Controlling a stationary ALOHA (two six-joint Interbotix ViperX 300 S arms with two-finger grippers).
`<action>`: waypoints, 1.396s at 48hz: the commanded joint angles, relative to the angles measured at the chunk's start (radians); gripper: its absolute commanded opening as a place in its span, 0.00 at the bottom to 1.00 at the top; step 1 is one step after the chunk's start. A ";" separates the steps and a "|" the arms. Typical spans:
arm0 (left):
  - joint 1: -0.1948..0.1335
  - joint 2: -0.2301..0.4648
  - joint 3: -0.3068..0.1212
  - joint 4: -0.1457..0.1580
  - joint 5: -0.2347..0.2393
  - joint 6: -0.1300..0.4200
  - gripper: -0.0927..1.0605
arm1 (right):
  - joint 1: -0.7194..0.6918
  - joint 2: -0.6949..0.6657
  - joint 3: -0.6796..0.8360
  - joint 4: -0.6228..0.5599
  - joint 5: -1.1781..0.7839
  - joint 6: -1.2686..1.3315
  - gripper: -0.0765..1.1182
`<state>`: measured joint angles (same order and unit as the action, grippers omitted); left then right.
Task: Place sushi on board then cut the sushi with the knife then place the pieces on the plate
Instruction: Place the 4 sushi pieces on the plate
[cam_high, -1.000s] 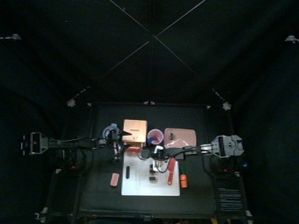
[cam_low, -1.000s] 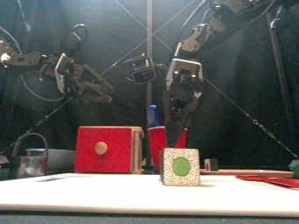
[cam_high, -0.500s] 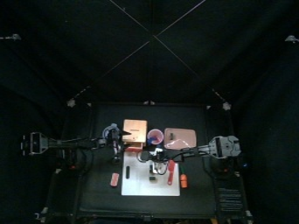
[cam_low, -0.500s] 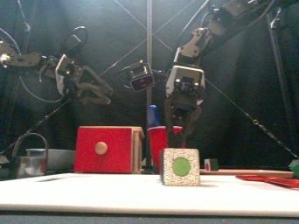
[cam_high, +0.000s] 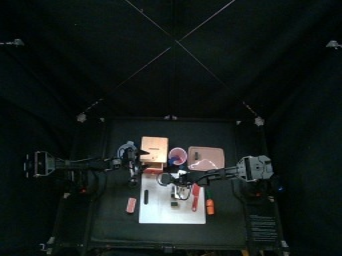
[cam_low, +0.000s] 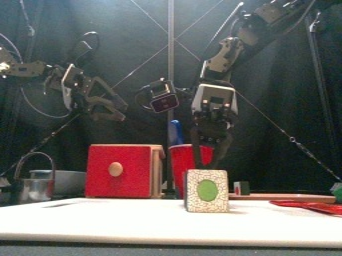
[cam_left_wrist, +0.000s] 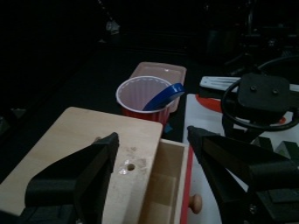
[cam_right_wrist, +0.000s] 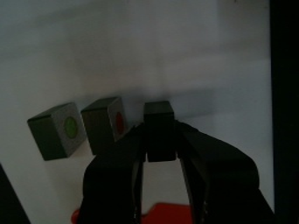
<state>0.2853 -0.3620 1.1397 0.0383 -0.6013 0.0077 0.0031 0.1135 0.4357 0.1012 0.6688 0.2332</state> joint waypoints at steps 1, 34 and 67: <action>0.002 -0.002 -0.003 0.000 -0.005 -0.002 0.91 | -0.003 -0.156 0.072 0.003 0.025 0.100 0.51; -0.006 -0.002 -0.011 0.006 -0.005 0.002 0.91 | -0.459 -0.225 0.293 -0.480 0.041 1.006 0.51; 0.003 -0.009 0.017 0.081 -0.005 0.002 0.91 | -0.456 -0.117 0.229 -0.422 0.034 1.077 0.61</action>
<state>0.2853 -0.3651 1.1674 0.1166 -0.6013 0.0077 -0.4525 0.0107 0.6734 -0.3252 0.7010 1.3085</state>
